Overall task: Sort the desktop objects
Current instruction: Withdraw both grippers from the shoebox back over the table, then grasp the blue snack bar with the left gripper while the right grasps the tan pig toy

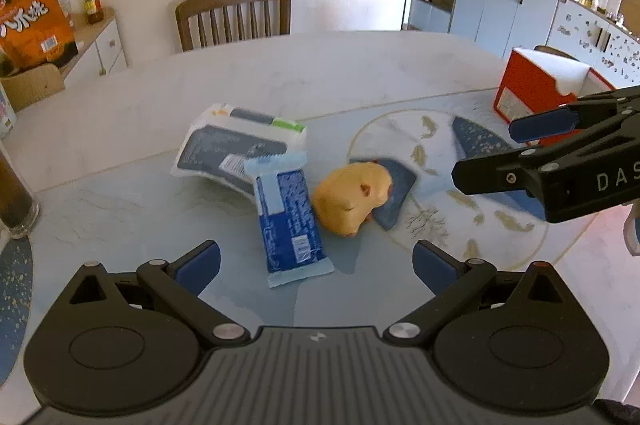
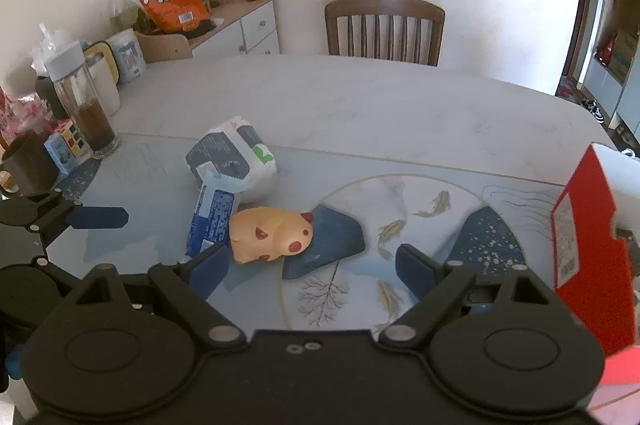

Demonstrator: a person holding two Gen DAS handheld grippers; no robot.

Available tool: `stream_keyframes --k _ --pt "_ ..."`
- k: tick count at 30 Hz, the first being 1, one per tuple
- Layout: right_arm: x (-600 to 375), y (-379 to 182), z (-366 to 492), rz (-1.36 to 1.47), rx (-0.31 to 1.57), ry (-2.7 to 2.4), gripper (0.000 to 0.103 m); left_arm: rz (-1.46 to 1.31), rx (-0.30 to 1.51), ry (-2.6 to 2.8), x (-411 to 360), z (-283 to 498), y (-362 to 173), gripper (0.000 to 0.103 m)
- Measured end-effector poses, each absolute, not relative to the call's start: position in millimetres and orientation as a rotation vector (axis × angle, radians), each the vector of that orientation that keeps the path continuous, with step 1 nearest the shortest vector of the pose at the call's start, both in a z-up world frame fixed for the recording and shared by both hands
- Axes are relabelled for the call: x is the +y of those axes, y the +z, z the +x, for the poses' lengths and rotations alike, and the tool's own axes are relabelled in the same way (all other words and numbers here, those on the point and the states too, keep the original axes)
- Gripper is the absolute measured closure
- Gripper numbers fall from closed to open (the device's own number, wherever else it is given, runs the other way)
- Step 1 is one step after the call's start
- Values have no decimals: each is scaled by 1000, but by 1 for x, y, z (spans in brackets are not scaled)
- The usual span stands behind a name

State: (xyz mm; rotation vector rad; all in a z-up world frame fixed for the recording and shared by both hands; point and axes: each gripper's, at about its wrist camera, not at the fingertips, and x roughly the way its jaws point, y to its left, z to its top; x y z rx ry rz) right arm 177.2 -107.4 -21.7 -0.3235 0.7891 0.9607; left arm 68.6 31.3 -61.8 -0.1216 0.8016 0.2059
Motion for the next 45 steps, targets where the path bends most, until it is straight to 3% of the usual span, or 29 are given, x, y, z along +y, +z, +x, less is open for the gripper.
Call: stream_keyframes --k 29,32,37,40,42,45 --pt "-38 -72 190 -385 861 995 13 -154 798 310 57 104 -114 3" --pt "-37 -76 191 -390 865 992 13 -142 800 315 55 108 -115 7" --pt "-35 -82 196 -394 869 981 15 -132 823 338 55 114 -119 26" --pt "-33 -85 201 -386 884 976 23 -131 818 343 55 115 -119 31" --pt "-33 -85 202 -381 889 979 28 -125 813 343 54 116 -118 41" --pt "-33 -85 202 -376 890 983 29 -124 808 342 53 117 -117 49"
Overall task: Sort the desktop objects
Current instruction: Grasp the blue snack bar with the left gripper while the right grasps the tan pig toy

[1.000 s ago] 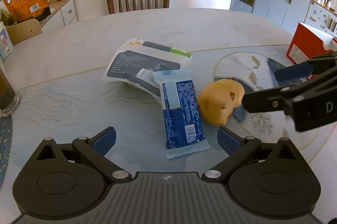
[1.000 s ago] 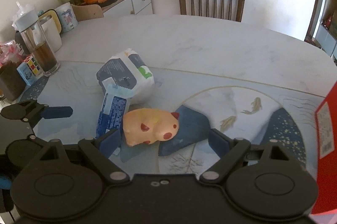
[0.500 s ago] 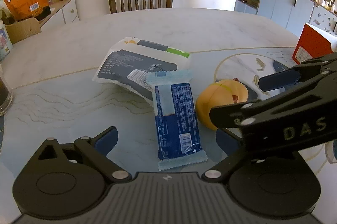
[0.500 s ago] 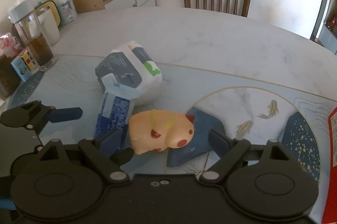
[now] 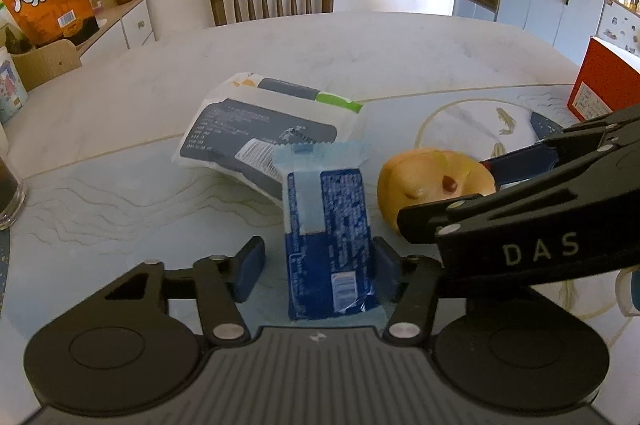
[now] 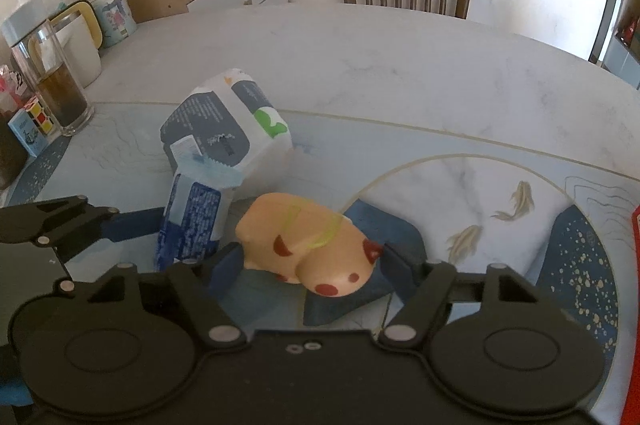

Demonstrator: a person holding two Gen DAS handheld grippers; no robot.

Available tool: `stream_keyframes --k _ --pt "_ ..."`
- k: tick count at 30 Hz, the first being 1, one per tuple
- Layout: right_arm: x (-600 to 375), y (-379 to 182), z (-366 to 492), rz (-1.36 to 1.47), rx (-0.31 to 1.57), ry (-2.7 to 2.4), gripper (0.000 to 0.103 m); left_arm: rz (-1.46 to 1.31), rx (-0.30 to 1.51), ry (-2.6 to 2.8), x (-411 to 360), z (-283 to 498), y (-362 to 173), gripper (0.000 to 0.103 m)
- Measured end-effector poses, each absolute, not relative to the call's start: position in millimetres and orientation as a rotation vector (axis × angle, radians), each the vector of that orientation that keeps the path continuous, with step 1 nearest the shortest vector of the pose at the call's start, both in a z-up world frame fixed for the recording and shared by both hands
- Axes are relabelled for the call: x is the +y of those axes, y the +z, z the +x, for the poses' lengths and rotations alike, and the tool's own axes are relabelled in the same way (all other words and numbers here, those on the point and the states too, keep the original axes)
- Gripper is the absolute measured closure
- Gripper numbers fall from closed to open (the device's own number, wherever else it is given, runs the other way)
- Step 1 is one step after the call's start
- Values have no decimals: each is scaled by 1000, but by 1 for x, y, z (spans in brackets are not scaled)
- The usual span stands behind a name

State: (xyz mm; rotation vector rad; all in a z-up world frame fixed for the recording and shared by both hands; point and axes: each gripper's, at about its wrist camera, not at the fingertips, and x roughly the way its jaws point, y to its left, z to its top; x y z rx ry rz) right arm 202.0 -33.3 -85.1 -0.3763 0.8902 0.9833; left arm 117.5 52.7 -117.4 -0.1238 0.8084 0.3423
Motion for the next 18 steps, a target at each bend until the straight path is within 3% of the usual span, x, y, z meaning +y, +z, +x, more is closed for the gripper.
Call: stream_keyframes --k 8,10,12,18 --pt "-35 -83 204 -375 895 984 35 -111 806 346 50 119 -116 63" --pt "-36 -82 203 -374 896 983 38 -113 806 342 50 119 -116 63" --pt "-37 -81 202 -387 891 970 54 -118 807 342 51 119 -115 64" --pt "-39 -81 204 -391 906 960 58 -119 808 338 50 118 -115 65"
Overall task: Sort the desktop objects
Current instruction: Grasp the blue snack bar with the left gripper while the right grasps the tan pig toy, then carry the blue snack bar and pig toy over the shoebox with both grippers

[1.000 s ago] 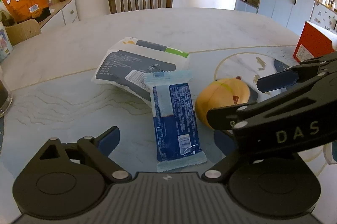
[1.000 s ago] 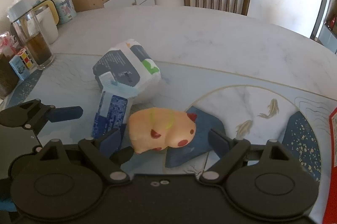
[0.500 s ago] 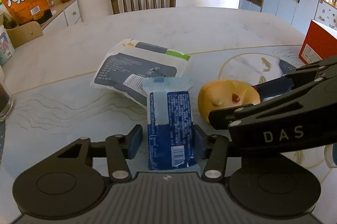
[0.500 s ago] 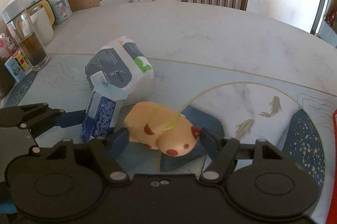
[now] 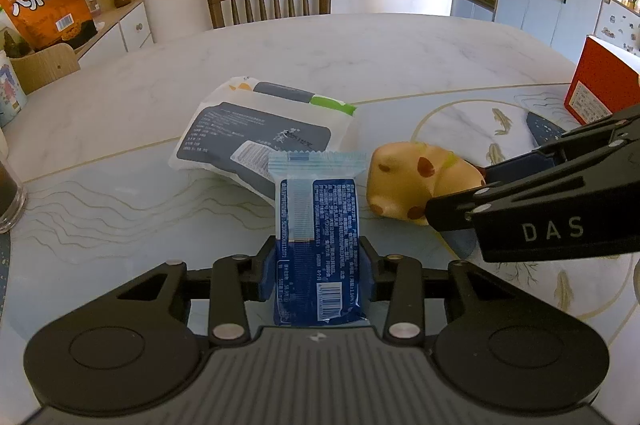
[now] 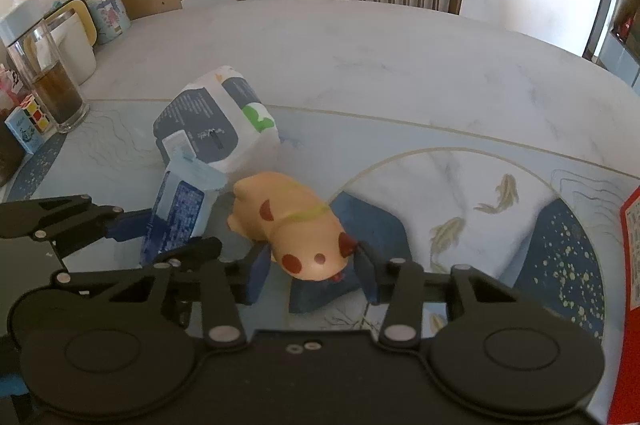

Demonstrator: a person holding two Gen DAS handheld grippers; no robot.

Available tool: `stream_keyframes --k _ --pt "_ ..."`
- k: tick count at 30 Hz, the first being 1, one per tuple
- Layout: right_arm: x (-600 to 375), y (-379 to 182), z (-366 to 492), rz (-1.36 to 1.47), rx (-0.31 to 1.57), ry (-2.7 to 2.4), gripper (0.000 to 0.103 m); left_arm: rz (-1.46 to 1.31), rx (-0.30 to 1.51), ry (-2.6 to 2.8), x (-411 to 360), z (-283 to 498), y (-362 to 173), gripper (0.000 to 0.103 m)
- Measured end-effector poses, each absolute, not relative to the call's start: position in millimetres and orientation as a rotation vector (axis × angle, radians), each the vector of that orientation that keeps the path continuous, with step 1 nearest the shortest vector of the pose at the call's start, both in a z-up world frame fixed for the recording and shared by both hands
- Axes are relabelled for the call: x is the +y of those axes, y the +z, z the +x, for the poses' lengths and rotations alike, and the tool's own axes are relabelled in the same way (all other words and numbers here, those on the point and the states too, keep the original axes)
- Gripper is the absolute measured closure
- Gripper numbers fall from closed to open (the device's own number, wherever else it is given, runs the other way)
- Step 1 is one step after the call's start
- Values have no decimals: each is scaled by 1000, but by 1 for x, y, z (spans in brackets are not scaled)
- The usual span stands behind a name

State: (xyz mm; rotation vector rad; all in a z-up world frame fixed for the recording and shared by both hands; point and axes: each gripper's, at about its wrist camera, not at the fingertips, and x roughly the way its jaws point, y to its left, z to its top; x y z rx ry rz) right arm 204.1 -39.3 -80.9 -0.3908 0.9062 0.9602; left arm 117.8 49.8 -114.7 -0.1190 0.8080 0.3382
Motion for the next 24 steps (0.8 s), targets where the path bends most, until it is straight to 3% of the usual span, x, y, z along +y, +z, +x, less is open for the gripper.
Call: stream_keyframes --k 2,5,9,19,20,21,23,24 --pt "-40 -81 203 -390 899 958 55 -122 808 339 50 117 -115 65" --pt "-41 -79 202 -367 891 968 36 -120 809 337 51 117 -115 65" --pt "-40 -78 205 -324 898 968 29 -119 808 340 49 115 -115 65" --pt "-23 -94 210 -345 914 980 30 -124 807 337 49 114 -117 66" --pt "-22 -95 210 -347 919 983 33 -125 807 337 48 114 -117 66" --pt "-21 -97 210 -345 926 987 43 -126 807 336 48 114 -117 66" --pt "-20 -97 210 -338 929 994 53 -132 808 334 49 114 -116 67" --pt "-20 -96 209 -336 931 995 54 -135 808 334 49 114 -116 67"
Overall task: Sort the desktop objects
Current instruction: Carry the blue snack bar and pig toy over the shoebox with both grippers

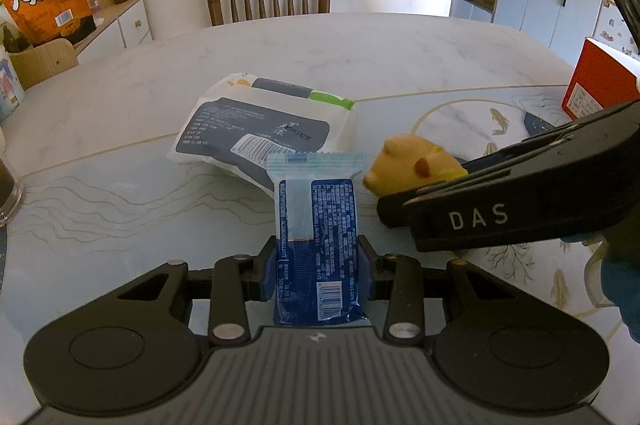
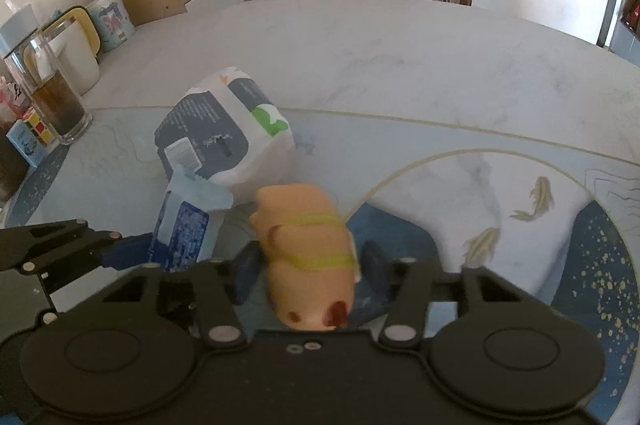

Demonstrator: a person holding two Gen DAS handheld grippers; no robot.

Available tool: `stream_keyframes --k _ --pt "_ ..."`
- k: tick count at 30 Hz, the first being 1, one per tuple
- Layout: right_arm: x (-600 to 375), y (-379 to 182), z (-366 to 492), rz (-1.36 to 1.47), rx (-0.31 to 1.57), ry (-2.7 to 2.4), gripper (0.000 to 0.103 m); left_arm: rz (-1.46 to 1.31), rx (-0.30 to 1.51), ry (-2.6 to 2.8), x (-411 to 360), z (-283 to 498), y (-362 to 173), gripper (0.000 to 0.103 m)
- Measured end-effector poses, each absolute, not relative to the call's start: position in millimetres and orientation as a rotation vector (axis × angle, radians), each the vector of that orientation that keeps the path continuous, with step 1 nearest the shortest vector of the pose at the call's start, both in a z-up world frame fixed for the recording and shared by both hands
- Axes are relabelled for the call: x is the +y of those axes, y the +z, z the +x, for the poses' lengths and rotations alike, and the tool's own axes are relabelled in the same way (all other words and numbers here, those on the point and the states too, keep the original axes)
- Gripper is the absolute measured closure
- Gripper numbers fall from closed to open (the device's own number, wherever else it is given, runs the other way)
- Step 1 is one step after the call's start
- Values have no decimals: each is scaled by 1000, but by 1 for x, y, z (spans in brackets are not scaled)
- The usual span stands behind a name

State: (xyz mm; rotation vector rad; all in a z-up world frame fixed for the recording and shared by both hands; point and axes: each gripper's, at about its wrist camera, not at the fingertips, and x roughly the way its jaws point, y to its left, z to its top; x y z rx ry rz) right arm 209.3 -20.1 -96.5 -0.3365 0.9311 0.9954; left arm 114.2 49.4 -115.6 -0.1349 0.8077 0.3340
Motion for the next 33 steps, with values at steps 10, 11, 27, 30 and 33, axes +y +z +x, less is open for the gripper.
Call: stream_keyframes --k 10,11,27,30,33 --pt "-39 -84 212 -324 940 958 57 -148 800 300 42 116 -99 67" --pt "-42 -81 211 -319 940 959 57 -146 800 296 41 116 -96 67" --pt "-105 -27 207 -261 922 946 57 -156 823 216 2 110 -44 67" --pt "-121 -19 204 -265 917 932 57 -160 833 200 -7 107 -37 67" --pt "-139 -11 203 -262 919 920 57 -165 835 184 -17 106 -28 67"
